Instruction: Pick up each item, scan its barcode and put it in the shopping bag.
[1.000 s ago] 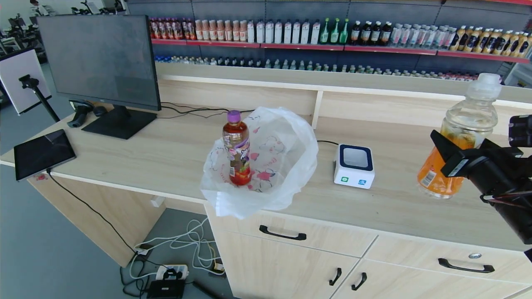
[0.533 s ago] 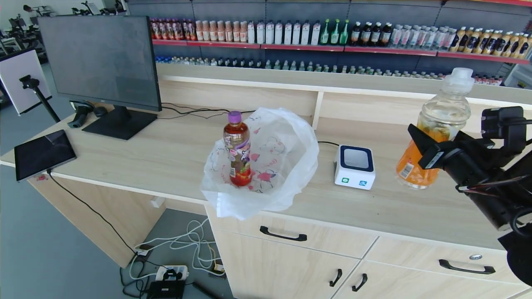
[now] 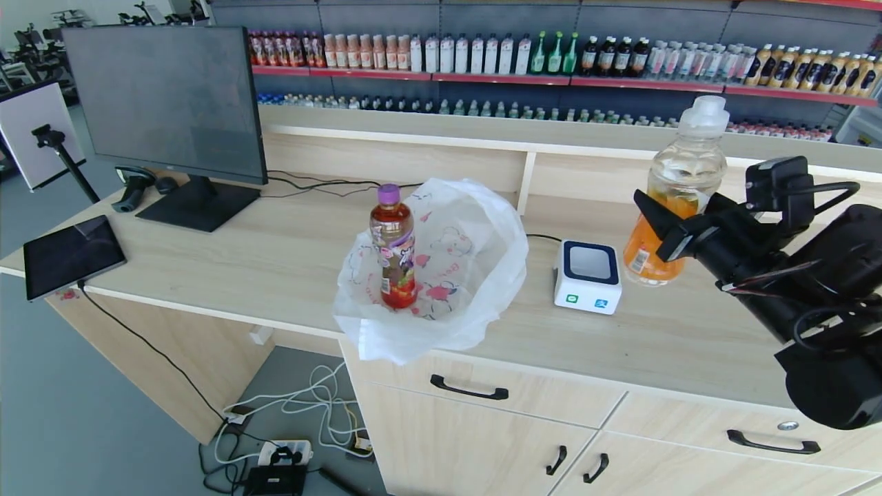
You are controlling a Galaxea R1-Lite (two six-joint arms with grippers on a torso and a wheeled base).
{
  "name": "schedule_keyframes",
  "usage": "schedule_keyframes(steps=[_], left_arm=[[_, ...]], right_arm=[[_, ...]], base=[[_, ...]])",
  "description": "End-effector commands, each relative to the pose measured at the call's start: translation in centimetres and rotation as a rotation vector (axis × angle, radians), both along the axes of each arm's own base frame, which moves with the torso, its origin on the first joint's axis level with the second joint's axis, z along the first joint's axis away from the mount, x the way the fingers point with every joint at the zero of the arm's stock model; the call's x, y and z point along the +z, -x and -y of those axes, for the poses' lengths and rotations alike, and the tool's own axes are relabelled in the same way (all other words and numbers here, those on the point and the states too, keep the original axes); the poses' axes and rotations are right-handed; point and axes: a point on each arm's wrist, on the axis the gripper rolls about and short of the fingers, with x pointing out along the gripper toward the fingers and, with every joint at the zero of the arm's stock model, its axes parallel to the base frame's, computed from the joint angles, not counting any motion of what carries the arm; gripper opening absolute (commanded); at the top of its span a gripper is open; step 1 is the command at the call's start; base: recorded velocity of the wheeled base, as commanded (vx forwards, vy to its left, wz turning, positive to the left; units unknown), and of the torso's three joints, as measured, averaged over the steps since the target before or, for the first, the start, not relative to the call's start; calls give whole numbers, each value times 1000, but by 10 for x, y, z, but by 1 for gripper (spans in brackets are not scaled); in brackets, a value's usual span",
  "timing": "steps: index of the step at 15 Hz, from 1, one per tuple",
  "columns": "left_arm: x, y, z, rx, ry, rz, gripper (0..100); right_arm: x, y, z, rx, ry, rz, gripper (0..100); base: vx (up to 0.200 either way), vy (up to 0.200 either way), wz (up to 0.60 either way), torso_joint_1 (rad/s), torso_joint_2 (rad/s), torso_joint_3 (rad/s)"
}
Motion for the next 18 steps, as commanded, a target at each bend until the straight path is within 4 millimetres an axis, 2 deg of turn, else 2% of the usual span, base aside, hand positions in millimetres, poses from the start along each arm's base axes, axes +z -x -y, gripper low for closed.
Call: schedule_keyframes(steps=[1, 5, 7, 9, 11, 14, 18], left_arm=[[0, 0, 0, 0, 0, 0, 100], [0, 0, 0, 0, 0, 0, 100], [0, 0, 0, 0, 0, 0, 100], [0, 0, 0, 0, 0, 0, 100], [0, 0, 0, 0, -1, 0, 100], [0, 0, 0, 0, -1, 0, 100], [0, 0, 0, 0, 0, 0, 100]], right_arm=[[-14, -11, -3, 37, 75, -13, 0], [-13, -25, -10, 48, 133, 37, 0], [-20, -28, -13, 95, 230, 58, 0], [-27, -29, -26, 147, 277, 68, 0], [-24, -37, -34, 161, 277, 100, 0], [-21, -49, -35, 145, 318, 153, 0], [-36, -56, -37, 211, 450, 200, 0]], base=[[0, 0, 0, 0, 0, 0], [0, 0, 0, 0, 0, 0], [0, 0, 0, 0, 0, 0], [0, 0, 0, 0, 0, 0], [0, 0, 0, 0, 0, 0], [0, 0, 0, 0, 0, 0], [0, 0, 0, 0, 0, 0]])
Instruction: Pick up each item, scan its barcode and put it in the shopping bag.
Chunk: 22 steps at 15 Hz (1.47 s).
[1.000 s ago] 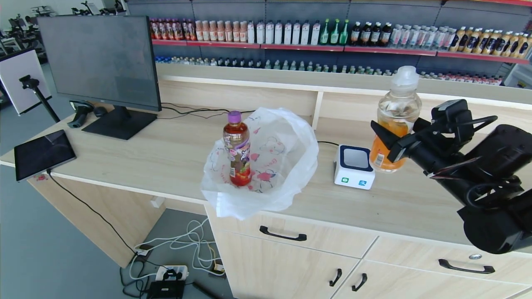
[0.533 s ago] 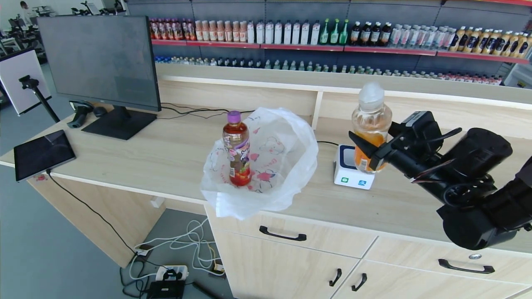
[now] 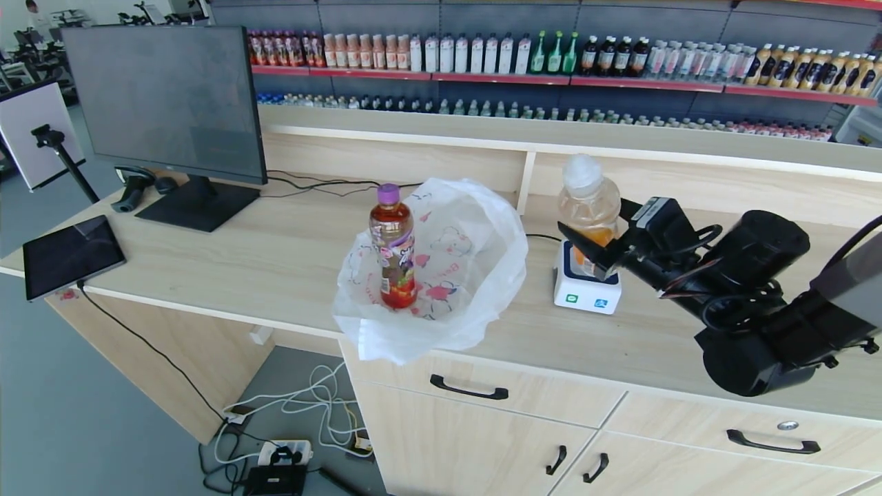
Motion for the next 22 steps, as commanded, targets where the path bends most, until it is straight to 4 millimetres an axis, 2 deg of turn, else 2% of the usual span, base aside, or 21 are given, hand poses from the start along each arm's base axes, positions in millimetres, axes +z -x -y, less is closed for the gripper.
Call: schedule_keyframes(steps=[1, 6, 12, 15, 22], left_arm=[[0, 0, 0, 0, 1, 0, 100], [0, 0, 0, 0, -1, 3, 100], [0, 0, 0, 0, -1, 5, 100], [0, 0, 0, 0, 1, 5, 100], [0, 0, 0, 0, -1, 5, 100]], right_arm=[[-5, -5, -2, 26, 35, 17, 0], [26, -15, -1, 3, 76, 207, 0], [12, -25, 19, -32, 142, 206, 0], [2, -31, 21, -41, 152, 190, 0], [-10, -41, 41, -94, 155, 161, 0]], base=[[0, 0, 0, 0, 0, 0], [0, 0, 0, 0, 0, 0], [0, 0, 0, 0, 0, 0], [0, 0, 0, 0, 0, 0], [0, 0, 0, 0, 0, 0]])
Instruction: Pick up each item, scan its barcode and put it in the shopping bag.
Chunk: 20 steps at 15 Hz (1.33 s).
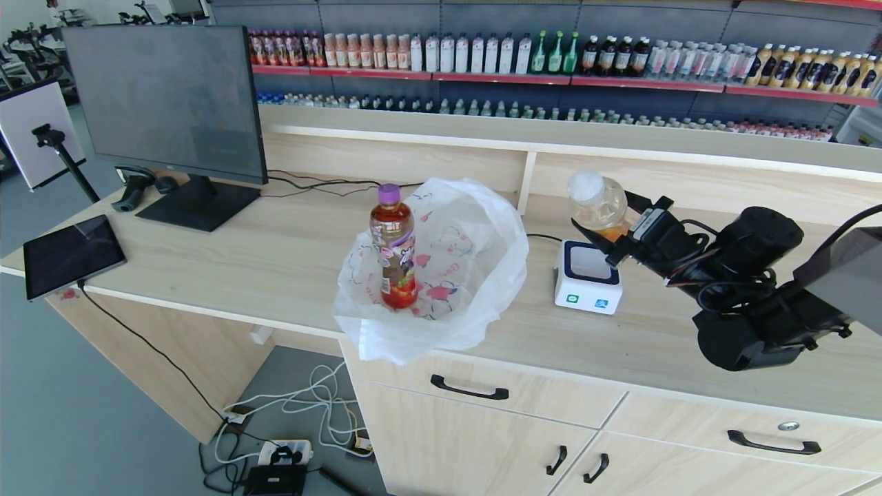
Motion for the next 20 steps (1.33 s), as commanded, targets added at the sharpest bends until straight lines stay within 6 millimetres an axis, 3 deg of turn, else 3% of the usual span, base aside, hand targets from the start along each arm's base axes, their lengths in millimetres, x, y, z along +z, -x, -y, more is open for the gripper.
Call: schedule_keyframes(steps=[1, 17, 20], left_arm=[[0, 0, 0, 0, -1, 0, 100], [0, 0, 0, 0, -1, -1, 100], [0, 0, 0, 0, -1, -1, 100]], right_arm=[[-5, -3, 3, -7, 1, -7, 0], [-5, -5, -8, 16, -19, -17, 0], [4, 0, -17, 17, -75, -28, 0]], base=[[0, 0, 0, 0, 0, 0], [0, 0, 0, 0, 0, 0], [0, 0, 0, 0, 0, 0]])
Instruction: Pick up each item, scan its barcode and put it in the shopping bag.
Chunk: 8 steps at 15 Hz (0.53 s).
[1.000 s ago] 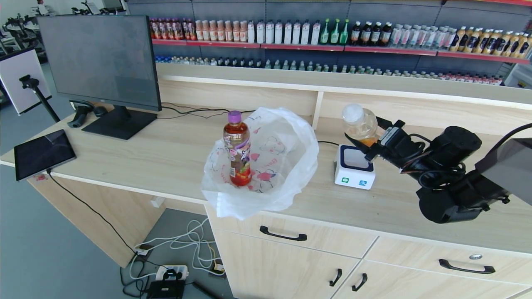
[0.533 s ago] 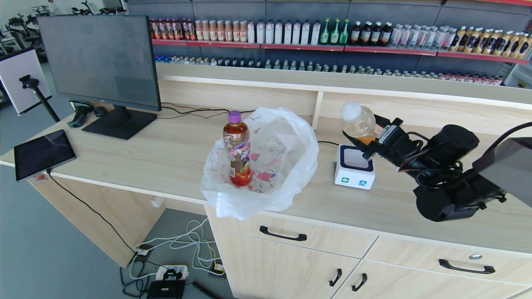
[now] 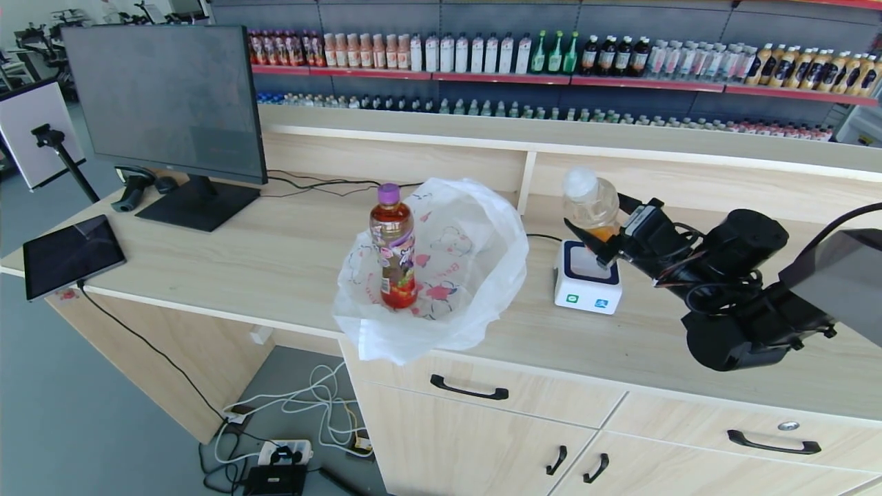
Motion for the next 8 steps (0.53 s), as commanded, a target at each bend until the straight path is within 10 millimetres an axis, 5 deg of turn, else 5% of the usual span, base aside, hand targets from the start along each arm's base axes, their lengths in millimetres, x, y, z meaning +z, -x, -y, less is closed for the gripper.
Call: schedule_keyframes(steps=[1, 5, 8], left_arm=[[0, 0, 0, 0, 0, -1, 100], [0, 0, 0, 0, 0, -1, 100], [0, 0, 0, 1, -1, -2, 100]], right_arm=[[12, 6, -5, 0, -26, 18, 0], [44, 31, -25, -24, -172, 17, 0], [45, 51, -30, -43, -242, -51, 0]], base=[[0, 0, 0, 0, 0, 0], [0, 0, 0, 0, 0, 0], [0, 0, 0, 0, 0, 0]])
